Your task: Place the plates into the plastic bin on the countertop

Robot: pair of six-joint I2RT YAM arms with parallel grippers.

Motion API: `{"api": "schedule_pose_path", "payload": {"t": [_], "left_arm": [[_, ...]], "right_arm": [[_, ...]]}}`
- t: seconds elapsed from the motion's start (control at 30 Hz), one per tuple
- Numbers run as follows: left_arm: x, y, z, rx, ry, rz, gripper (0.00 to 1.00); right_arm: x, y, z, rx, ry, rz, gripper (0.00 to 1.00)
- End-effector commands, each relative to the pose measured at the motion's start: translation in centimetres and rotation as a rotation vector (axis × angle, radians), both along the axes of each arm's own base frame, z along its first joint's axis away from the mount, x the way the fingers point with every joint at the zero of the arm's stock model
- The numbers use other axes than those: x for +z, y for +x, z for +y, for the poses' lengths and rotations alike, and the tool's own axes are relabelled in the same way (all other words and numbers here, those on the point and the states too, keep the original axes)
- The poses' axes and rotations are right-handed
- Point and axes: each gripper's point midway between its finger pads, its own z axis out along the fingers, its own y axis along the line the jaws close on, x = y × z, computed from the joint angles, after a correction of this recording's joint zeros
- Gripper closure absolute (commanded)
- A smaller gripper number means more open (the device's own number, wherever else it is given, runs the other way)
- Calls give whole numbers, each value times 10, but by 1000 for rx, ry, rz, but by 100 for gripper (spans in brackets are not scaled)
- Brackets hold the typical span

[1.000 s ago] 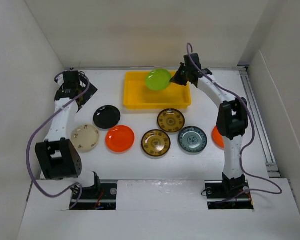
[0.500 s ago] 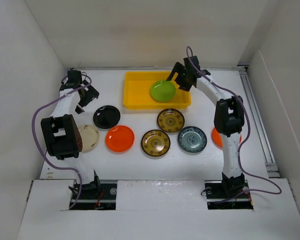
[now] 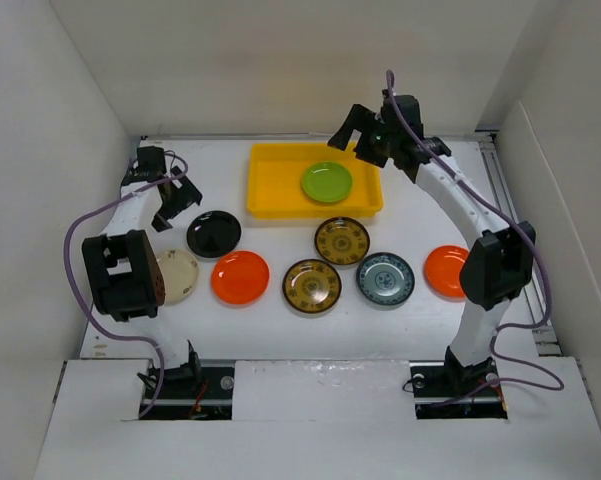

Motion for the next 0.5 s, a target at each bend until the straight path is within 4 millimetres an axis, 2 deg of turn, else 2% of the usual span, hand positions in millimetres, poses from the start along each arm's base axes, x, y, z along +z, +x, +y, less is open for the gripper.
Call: {"api": "schedule_pose_path", "payload": {"t": [0.0, 0.07, 0.1, 0.17, 0.2, 0.23, 0.37, 0.43, 0.47], "left_arm": [[-15, -2, -8, -81, -30, 18, 8], [-26, -7, -10, -94, -39, 39, 10], [-30, -7, -10, -94, -41, 50, 14], [-41, -12, -8, -86, -32, 81, 18], [-50, -16, -9, -85, -37, 108, 20], [-54, -17, -7, -81, -31, 119, 22], [-66, -22, -8, -81, -38, 152, 32], [-73, -24, -8, -81, -40, 165, 36], [-78, -25, -9, -71, -47, 178, 43]], "right_arm": [[16, -23, 24, 150, 11, -75, 0], [19, -31, 29, 176, 15, -93, 0], [15, -33, 28, 176, 13, -87, 0], [23, -45, 33, 208, 31, -103, 0], [19, -48, 32, 209, 30, -102, 0], [28, -52, 30, 208, 37, -122, 0], [34, -62, 31, 218, 45, -145, 0], [30, -66, 29, 218, 42, -137, 0], [35, -68, 28, 221, 38, -152, 0]]}}
